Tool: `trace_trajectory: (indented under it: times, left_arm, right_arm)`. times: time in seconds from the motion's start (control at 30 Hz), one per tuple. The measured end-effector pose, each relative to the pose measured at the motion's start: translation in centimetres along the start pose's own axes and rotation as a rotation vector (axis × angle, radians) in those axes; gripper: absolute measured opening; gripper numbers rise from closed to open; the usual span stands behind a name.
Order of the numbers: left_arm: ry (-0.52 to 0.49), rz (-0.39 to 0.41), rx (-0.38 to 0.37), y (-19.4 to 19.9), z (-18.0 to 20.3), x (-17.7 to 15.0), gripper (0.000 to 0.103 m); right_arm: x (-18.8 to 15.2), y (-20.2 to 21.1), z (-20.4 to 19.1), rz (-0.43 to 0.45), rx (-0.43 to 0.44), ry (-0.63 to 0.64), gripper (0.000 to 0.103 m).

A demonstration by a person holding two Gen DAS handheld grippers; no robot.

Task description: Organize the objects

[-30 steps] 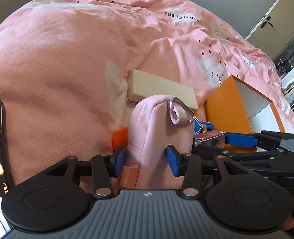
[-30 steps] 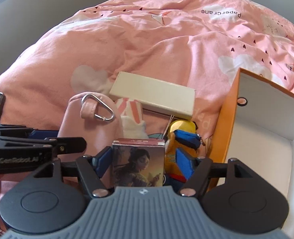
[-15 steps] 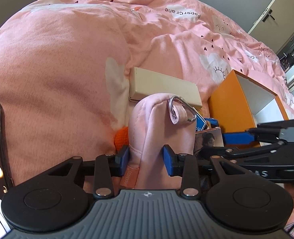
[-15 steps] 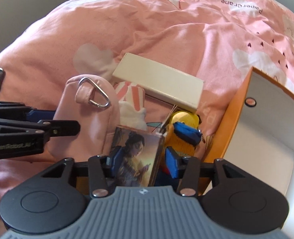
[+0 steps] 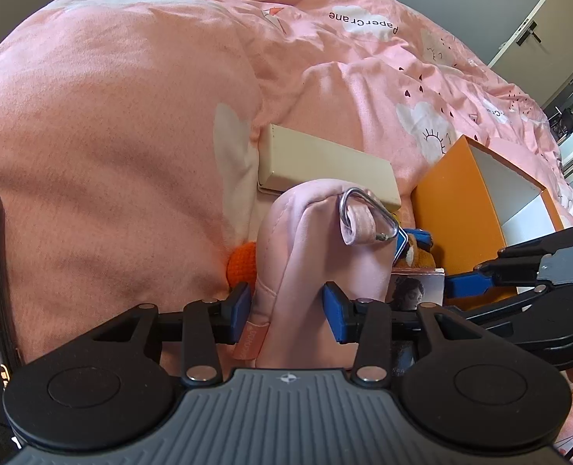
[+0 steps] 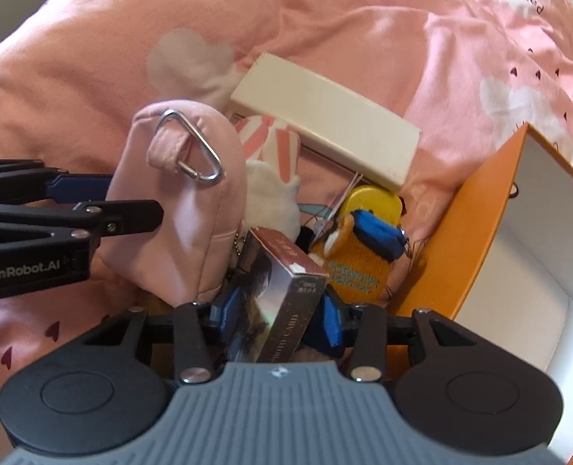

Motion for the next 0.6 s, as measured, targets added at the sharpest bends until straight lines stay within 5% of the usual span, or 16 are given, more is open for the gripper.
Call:
trace_trajectory:
  times: [0.1, 0.2, 0.3, 0.47, 0.6]
  left_arm:
    - [-0.002, -0.002, -0.02, -0.6, 0.0, -0.1, 0.058]
    - [0.015, 0.008, -0.037, -0.7, -0.2, -0.2, 0.058]
    - [0.029, 0.024, -0.066, -0.4, -0.4, -0.2, 0.047]
    - [0.034, 0.086, -0.069, 1.8, -0.4, -0.1, 0.03]
    - [0.004, 0.144, -0.031, 4.1, 0.8, 0.2, 0.027]
  right_arm:
    - [0.0, -1.3, -0.6, -0.03, -0.008, -0.001, 0.049]
    - [-0.2, -1.0, -1.0, -0.014, -0.013, -0.006, 0.043]
    - [-0.7, 0.2, -1.0, 0.014, 0.017, -0.028, 0.028]
    - [-1.9, 3.0, -0.9, 0.109, 0.072, -0.102, 0.024]
    - [-2.7, 6.1, 0.6, 0.208, 0.133, -0.192, 0.024]
Point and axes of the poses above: each gripper's, at about its wrist camera, not at the fingertips, and y roughly against the way its jaws point, z to its right, x to its top, the point moved 3 cm from there along -y, roughly the way its jaws point, and after that the axes turned 9 degrees about -y, right-handed, at the moved point
